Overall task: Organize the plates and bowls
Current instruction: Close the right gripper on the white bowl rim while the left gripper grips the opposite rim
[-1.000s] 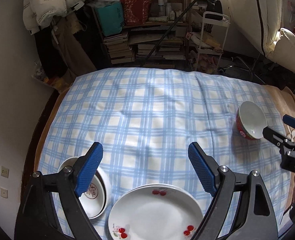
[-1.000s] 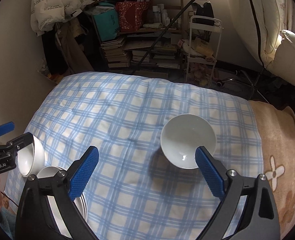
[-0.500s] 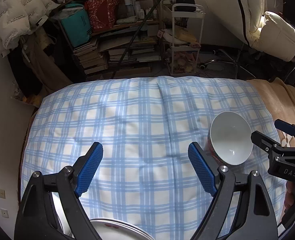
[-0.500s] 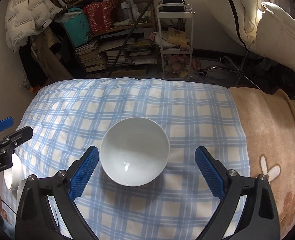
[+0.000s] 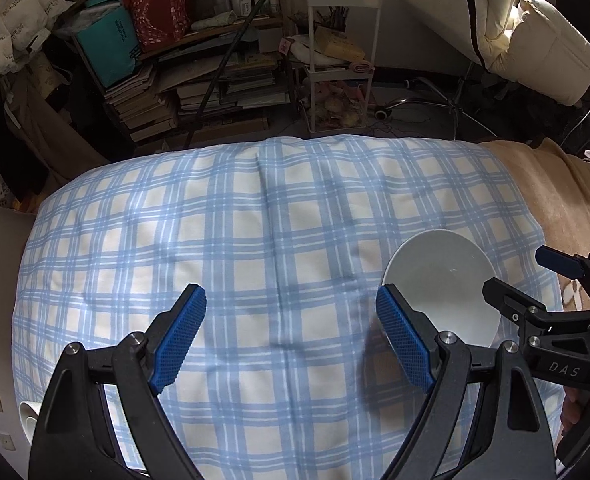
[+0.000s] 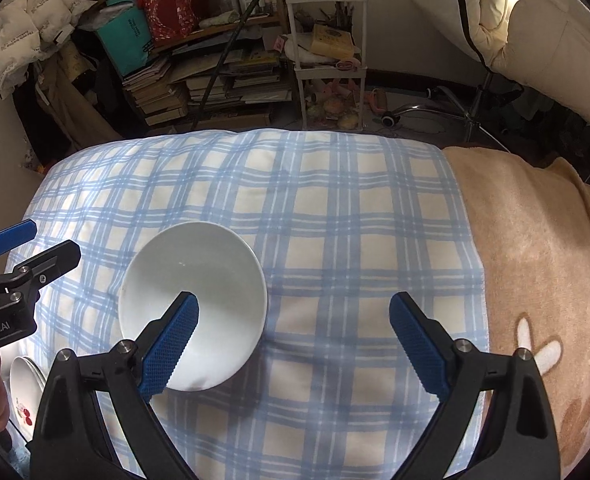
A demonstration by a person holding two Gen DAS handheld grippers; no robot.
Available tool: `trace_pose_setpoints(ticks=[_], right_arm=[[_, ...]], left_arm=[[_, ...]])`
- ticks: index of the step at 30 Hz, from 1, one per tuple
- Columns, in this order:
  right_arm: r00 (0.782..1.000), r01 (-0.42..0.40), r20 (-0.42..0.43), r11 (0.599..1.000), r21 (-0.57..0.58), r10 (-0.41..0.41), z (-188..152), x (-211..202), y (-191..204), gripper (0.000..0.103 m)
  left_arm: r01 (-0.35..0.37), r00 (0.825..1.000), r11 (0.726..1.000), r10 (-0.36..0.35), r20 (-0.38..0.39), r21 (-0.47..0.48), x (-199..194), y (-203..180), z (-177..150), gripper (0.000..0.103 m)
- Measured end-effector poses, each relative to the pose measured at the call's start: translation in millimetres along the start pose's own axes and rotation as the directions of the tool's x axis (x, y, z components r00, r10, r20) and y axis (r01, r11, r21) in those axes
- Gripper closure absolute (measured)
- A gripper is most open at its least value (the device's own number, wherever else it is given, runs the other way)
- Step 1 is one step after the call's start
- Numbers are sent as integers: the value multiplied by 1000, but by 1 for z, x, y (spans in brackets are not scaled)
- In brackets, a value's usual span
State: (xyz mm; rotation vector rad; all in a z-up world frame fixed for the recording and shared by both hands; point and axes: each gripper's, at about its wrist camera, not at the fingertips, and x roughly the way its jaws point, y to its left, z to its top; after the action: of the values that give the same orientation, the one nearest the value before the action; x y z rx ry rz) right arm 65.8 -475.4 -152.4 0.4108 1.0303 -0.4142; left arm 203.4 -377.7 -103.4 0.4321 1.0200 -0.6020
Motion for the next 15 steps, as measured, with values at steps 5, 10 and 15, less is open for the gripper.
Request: trace_pose_setpoints(ticks=[5,10,15], right_arm=[[999,-27,-42,1000,7,27,-3,17,-3,26],[989,-117,-85,993,33,119,-6,29,-2,59],[990,-108,-88,994,1,108,-7,28,14,88]], left_arm=[[0,999,1000,1,-36,20,19,-13,-3,22],[92,995,996,-91,-45,12,26,-20,-5,74],[111,991,994,-109,-80,23,27,-29,0,93]])
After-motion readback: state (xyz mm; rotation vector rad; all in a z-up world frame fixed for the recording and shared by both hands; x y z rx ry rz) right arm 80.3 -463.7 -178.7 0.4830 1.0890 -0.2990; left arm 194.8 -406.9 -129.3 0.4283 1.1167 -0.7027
